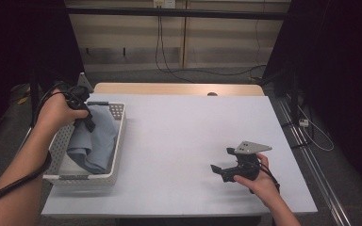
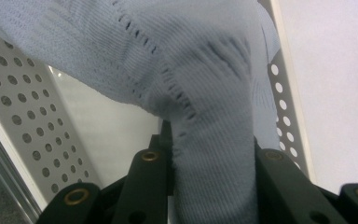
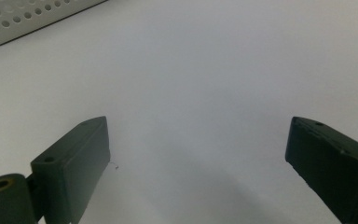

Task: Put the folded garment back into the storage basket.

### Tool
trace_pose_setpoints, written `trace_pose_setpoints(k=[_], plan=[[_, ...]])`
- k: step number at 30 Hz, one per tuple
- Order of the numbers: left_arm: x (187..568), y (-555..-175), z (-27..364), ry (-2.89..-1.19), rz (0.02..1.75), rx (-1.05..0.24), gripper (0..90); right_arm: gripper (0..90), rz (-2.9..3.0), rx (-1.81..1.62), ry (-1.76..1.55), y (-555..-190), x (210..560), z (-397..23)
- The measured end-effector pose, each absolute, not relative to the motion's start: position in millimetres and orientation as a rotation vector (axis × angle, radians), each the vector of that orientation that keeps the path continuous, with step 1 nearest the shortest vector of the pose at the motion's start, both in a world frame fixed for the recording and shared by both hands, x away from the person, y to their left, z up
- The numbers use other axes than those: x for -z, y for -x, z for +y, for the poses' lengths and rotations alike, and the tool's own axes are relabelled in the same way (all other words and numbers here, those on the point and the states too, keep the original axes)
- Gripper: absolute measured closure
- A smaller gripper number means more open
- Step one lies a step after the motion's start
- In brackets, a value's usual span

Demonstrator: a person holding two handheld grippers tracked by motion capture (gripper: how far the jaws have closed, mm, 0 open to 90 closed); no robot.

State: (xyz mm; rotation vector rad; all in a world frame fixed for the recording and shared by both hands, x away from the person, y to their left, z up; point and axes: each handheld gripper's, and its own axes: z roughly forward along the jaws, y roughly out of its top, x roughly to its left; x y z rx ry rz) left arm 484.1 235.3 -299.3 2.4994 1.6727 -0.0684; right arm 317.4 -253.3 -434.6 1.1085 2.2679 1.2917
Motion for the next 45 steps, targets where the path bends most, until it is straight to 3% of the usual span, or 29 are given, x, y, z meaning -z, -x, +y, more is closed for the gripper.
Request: trace_pose_setpoints(k=[45], plan=[[320.1,-476.3,236.7,-2.448,1.692,0.087,71.7,6.6,2.270,-1.291,-1.099,-316.9,434.0,-252.6]])
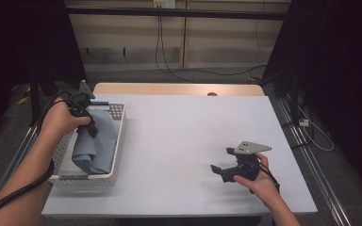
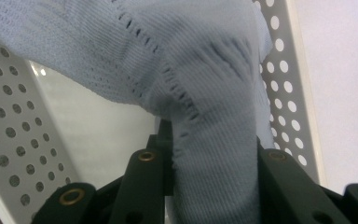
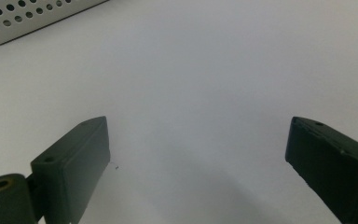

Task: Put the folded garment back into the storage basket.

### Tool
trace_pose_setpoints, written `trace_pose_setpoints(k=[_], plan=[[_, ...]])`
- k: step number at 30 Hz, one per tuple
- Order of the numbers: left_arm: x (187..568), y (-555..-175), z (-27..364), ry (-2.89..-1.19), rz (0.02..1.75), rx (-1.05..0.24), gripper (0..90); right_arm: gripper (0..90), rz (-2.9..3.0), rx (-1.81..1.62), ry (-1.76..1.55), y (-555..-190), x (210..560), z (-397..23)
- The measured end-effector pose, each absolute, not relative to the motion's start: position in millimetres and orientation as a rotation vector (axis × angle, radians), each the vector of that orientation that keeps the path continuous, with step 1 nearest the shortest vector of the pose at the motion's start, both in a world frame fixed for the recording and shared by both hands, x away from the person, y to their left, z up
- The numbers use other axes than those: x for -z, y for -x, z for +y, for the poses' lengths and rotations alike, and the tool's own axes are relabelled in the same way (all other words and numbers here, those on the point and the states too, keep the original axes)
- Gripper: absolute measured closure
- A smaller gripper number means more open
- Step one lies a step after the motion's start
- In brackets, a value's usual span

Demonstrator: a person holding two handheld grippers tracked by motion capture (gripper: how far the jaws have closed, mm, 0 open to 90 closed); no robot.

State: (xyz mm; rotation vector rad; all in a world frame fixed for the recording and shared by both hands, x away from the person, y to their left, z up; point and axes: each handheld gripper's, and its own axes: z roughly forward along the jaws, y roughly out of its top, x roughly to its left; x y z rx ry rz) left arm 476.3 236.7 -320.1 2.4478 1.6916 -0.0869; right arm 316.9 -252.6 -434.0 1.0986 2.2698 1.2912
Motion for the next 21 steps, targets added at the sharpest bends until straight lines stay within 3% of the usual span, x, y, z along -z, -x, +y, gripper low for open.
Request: trace_pose_setpoints(k=[21], plan=[[326.6,-474.6,234.9,-2.449,1.679,0.106,69.0,6.5,2.269,-1.294,-1.100,-316.7,433.5,-252.9]])
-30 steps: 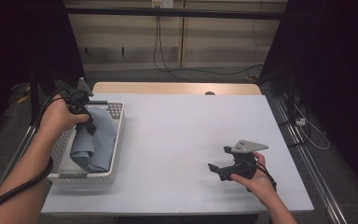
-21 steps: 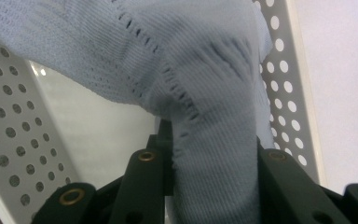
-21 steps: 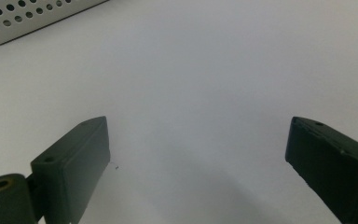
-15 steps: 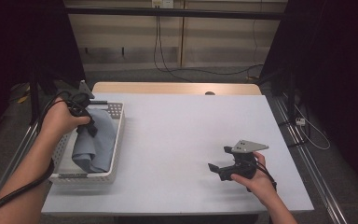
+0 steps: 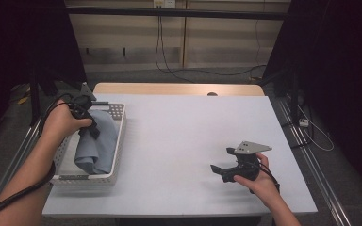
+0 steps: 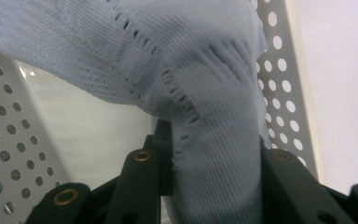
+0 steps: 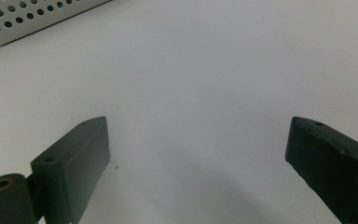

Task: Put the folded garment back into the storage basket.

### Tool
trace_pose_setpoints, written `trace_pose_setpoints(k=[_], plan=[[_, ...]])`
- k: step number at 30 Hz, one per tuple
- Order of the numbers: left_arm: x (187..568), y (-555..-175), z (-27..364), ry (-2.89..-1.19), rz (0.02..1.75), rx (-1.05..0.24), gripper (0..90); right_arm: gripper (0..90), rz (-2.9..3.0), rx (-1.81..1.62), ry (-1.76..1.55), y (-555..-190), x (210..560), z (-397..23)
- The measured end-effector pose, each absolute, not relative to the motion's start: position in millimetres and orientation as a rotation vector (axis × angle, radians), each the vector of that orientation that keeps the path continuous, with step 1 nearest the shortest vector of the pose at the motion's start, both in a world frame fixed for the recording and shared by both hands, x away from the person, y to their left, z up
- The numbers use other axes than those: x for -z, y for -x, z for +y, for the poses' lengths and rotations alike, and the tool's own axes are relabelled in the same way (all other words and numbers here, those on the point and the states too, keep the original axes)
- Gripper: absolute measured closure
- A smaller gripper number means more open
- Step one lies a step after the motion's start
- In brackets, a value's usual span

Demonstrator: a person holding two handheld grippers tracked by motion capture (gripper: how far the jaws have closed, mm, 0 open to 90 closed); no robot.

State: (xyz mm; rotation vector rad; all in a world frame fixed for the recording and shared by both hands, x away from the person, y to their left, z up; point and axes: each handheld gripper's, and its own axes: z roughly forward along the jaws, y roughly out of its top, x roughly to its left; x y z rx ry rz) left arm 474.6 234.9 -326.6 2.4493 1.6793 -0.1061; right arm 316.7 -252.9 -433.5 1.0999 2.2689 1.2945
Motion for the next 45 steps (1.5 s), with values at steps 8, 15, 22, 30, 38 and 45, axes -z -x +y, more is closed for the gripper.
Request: trace_pose_setpoints(k=[8,15,22,30,38,45], plan=[[329.3,-473.4,236.3,-2.441,1.681,0.124,67.8,6.6,2.270,-1.294,-1.097,-316.7,433.4,-252.5],[331.6,-472.3,238.4,-2.431,1.686,0.146,65.0,6.5,2.270,-1.295,-1.098,-316.7,433.5,-252.5],[331.5,-472.4,239.1,-2.432,1.687,0.152,61.4,6.5,2.268,-1.296,-1.098,-316.6,432.9,-252.4],[329.5,-473.8,242.7,-2.402,1.696,0.127,55.6,6.6,2.267,-1.299,-1.095,-316.5,432.5,-252.4],[331.1,-475.1,248.9,-2.382,1.706,0.103,52.0,6.5,2.267,-1.297,-1.096,-316.6,432.7,-252.3],[331.6,-477.0,250.0,-2.371,1.701,0.079,47.6,6.5,2.268,-1.296,-1.097,-316.6,432.8,-252.0]])
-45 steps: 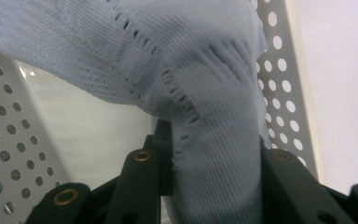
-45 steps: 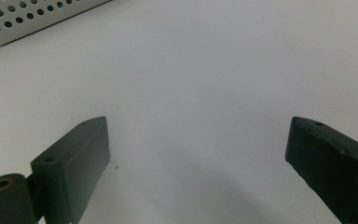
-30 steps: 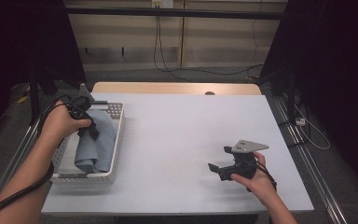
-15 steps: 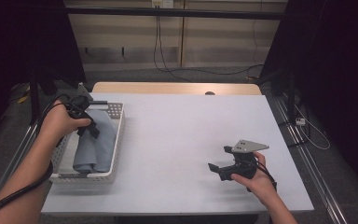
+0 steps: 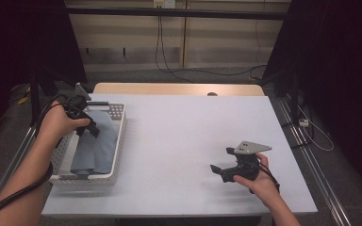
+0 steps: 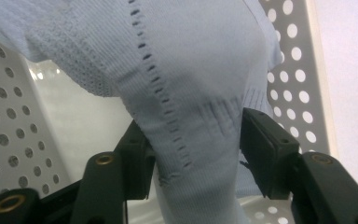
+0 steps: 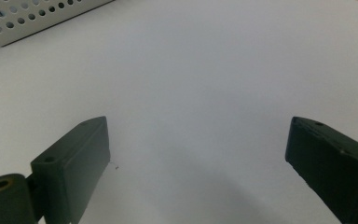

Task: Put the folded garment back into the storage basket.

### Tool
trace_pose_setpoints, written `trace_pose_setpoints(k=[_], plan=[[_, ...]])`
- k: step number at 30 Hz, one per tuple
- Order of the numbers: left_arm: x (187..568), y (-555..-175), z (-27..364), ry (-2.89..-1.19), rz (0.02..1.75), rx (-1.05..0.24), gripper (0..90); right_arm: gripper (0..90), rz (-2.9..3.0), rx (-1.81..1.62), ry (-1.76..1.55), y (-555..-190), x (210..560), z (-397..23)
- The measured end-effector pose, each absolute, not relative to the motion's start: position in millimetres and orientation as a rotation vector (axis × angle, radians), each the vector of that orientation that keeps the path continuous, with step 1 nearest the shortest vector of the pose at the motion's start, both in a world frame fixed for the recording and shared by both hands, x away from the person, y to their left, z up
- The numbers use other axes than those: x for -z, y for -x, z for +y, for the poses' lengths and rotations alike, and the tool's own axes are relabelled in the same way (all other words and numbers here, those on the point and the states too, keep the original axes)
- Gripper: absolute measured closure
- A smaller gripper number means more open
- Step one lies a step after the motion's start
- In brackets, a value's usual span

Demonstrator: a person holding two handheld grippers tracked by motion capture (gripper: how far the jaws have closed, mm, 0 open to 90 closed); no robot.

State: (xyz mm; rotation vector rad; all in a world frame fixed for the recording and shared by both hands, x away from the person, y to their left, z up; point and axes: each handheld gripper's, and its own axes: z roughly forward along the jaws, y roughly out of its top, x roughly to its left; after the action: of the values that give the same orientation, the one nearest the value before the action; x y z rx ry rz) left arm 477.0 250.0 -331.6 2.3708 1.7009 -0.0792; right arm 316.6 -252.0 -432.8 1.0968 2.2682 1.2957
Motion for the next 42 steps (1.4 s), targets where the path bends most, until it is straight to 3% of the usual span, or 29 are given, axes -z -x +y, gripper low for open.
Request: trace_pose_setpoints(k=[20,42], plan=[[339.2,-491.2,258.2,-2.309,1.717,-0.007,37.2,6.5,2.270,-1.290,-1.105,-317.4,434.2,-252.3],[340.6,-492.1,256.9,-2.304,1.704,-0.019,35.6,6.6,2.266,-1.300,-1.100,-317.1,432.9,-252.6]])
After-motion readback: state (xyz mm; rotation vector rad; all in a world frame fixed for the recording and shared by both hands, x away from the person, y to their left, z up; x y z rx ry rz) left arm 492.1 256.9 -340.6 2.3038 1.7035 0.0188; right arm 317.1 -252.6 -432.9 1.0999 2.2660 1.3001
